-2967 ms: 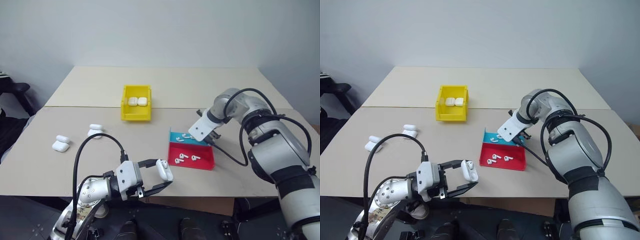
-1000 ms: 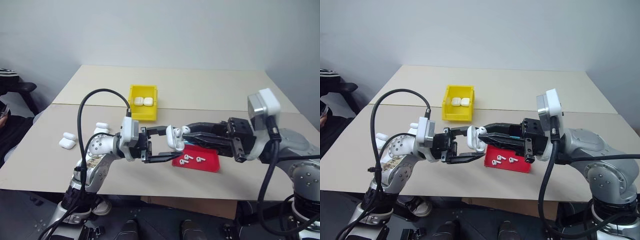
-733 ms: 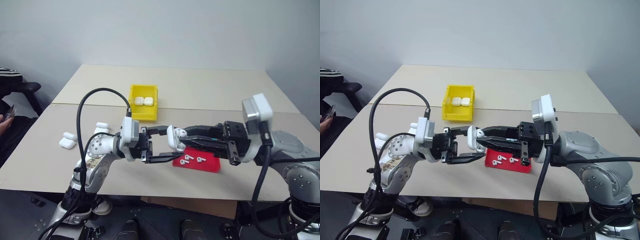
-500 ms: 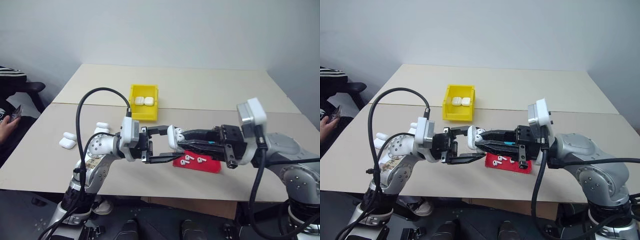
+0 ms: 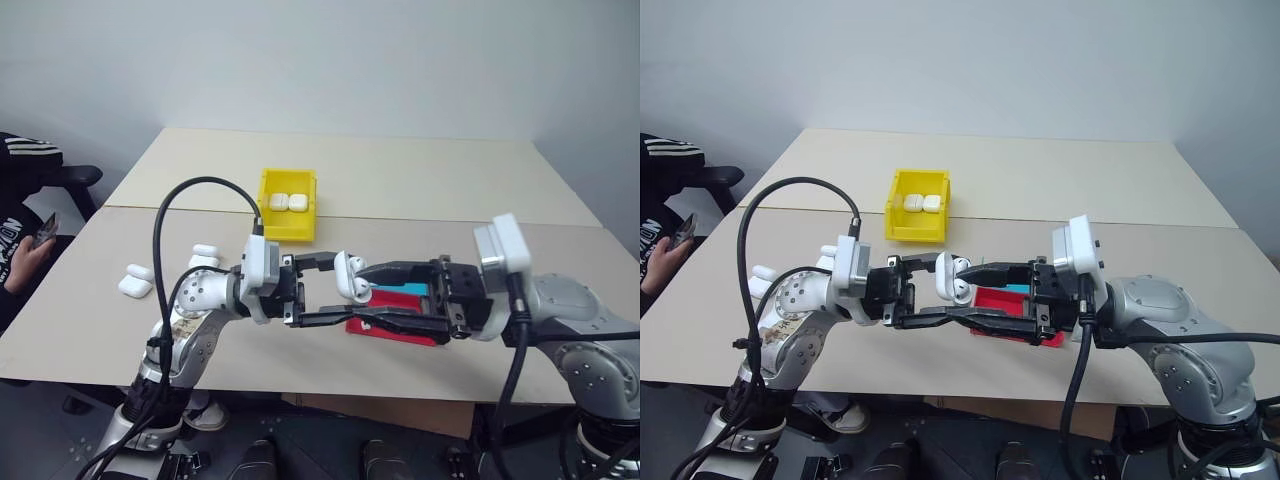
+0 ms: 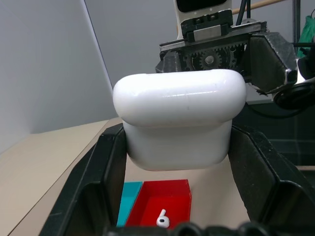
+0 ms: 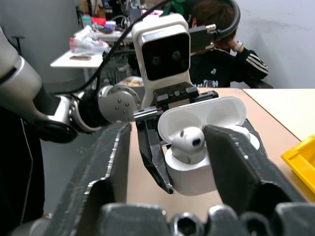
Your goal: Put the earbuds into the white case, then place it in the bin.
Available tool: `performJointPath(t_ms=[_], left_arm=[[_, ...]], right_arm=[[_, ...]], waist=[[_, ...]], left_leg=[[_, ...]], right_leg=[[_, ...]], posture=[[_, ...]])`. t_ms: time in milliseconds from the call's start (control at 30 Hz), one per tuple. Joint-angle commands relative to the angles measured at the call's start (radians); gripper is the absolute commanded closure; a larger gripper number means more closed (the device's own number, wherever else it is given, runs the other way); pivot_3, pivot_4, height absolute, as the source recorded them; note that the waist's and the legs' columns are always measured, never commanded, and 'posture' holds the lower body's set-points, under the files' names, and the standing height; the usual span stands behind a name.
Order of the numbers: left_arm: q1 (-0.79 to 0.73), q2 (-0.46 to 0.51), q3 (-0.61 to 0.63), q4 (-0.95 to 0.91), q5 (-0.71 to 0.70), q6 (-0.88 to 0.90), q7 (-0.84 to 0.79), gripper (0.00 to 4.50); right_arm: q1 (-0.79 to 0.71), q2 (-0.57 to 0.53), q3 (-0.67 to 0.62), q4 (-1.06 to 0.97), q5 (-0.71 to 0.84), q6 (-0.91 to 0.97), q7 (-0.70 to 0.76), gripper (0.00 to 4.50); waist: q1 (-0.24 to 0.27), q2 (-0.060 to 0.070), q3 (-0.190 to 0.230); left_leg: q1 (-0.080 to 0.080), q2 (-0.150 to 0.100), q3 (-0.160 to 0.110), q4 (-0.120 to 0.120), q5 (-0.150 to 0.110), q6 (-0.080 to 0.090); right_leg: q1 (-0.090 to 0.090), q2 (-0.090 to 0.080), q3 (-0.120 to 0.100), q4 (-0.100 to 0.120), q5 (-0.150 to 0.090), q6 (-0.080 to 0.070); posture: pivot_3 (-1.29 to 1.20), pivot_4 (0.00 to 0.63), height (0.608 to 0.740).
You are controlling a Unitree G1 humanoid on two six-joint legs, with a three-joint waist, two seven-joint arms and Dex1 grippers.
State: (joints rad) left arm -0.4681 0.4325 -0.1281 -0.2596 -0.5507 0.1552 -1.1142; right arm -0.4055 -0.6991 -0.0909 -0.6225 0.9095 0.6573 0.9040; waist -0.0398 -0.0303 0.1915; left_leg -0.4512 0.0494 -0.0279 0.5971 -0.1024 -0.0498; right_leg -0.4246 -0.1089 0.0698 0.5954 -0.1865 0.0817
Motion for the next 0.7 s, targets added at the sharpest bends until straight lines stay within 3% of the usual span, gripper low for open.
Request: performJointPath(t_ms=[33,300,467,567,700], left_arm=[[-0.011,-0.004,0.014,-0.022,-0.007,-0.018,-0.003,1.70],[-0.003,0.000,0.010,0.002,0.011,-0.035,-0.012,1.70],[-0.007,-0.006,-0.003,0.036,0.034,-0.056,-0.029,1.70],[-0.031,-0.009,-0.018,0.063,0.056,-0.050,-0.037,1.70],[-0.053,-0.022,-0.035,0.093,0.078,-0.059,-0.045,1.70]], right_arm=[[-0.007,-0.005,-0.012,-0.002,-0.005,-0.022,-0.001,1.84],[-0.002,-0.037,-0.115,0.019,0.022,-0.080,0.064,1.84],[-0.079,-0.092,-0.154,0.071,0.049,-0.055,0.072,1.84],[-0.191,-0.129,-0.125,0.095,0.092,0.003,0.073,2.41],[-0.337,-0.149,-0.023,0.103,0.057,0.064,0.057,3.87]], waist=[[0.001,0.000,0.000],[0.002,0.000,0.000],[0.001,0.000,0.000],[-0.002,0.000,0.000],[-0.003,0.000,0.000]], left_leg=[[0.000,0.000,0.000,0.000,0.000,0.000],[0.000,0.000,0.000,0.000,0.000,0.000],[0.000,0.000,0.000,0.000,0.000,0.000],[0.000,0.000,0.000,0.000,0.000,0.000],[0.000,0.000,0.000,0.000,0.000,0.000]], right_leg=[[0.000,0.000,0.000,0.000,0.000,0.000],[0.000,0.000,0.000,0.000,0.000,0.000],[0.000,0.000,0.000,-0.001,0.000,0.000],[0.000,0.000,0.000,0.000,0.000,0.000],[0.000,0.000,0.000,0.000,0.000,0.000]], posture=[[0.00,0.150,0.740],[0.00,0.150,0.740],[0.00,0.150,0.740],[0.00,0.150,0.740],[0.00,0.150,0.740]])
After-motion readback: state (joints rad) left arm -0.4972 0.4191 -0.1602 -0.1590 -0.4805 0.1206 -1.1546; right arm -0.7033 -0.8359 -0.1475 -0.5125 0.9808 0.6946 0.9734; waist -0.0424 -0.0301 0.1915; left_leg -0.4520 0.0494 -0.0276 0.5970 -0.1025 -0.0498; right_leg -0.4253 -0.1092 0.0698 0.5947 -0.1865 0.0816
